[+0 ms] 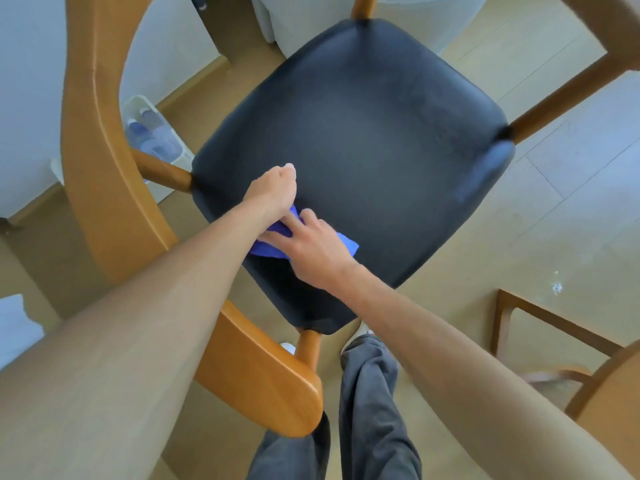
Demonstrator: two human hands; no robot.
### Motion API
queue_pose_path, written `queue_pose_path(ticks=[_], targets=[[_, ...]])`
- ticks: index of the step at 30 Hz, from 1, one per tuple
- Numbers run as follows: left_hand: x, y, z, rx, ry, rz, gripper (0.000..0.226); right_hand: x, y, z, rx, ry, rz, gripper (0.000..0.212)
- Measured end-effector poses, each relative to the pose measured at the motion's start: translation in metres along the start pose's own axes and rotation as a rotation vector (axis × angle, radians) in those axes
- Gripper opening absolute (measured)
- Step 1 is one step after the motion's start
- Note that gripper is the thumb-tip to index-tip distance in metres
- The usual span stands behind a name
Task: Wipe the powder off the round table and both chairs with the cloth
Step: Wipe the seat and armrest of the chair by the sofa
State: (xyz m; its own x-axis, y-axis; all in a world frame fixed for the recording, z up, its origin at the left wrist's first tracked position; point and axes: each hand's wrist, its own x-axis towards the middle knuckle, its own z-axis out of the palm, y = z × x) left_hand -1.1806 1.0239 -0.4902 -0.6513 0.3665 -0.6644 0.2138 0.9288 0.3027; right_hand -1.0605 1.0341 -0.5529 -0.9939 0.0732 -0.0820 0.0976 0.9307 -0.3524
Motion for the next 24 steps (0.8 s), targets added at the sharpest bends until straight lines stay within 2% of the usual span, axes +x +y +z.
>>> queue_pose_path(ticks=[1,3,6,9,12,15,19,24], targets=[[0.002,0.0,-0.004,0.001,0.012,-0.003,0.03,0.009,-0.018,0.005,-0.012,-0.088,-0.044,0.055],[0.003,0.0,-0.01,0.026,-0.002,-0.029,0.028,0.015,-0.036,0.011,-0.014,-0.155,-0.092,0.055],[0.007,0.001,-0.009,0.037,-0.023,-0.046,0.026,0.003,-0.032,0.011,-0.016,-0.237,-0.288,0.052],[0.011,-0.005,-0.005,0.014,-0.025,-0.084,0.037,-0.01,-0.026,0.006,-0.098,-0.353,-0.525,0.046],[0.01,-0.01,-0.007,-0.025,-0.049,-0.091,0.035,-0.028,-0.021,0.001,-0.16,-0.429,-0.603,0.041],[0.008,-0.01,-0.008,-0.062,-0.053,-0.1,0.026,-0.063,-0.002,-0.001,-0.137,-0.416,-0.582,0.044],[0.006,-0.011,-0.006,-0.062,-0.044,-0.078,0.025,-0.111,0.034,-0.002,-0.141,-0.337,-0.534,0.057],[0.011,-0.012,0.001,-0.037,-0.04,-0.049,0.032,-0.13,0.1,-0.02,-0.196,-0.166,-0.593,0.043]])
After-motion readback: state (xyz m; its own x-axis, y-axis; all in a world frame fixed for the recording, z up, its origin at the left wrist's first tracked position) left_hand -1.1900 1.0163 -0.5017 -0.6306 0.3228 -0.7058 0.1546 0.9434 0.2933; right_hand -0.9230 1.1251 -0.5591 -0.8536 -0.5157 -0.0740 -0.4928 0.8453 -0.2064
